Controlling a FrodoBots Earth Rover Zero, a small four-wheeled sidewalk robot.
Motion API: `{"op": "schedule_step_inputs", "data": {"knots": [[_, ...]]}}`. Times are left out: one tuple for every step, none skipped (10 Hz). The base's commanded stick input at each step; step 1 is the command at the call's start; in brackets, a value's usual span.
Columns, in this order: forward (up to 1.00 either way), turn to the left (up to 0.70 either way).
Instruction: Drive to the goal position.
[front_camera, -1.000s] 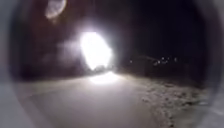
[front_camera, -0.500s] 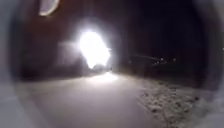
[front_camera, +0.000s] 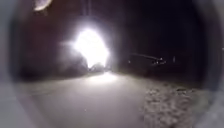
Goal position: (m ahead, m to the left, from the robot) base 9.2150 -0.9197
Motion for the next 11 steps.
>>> {"op": "schedule_step_inputs", "data": {"knots": [[1.0,0.0],[1.0,0.0],[1.0,0.0],[1.0,0.0],[1.0,0.0],[1.0,0.11],[1.0,0.29],[1.0,0.4],[1.0,0.4],[1.0,0.4],[1.0,0.4]]}}
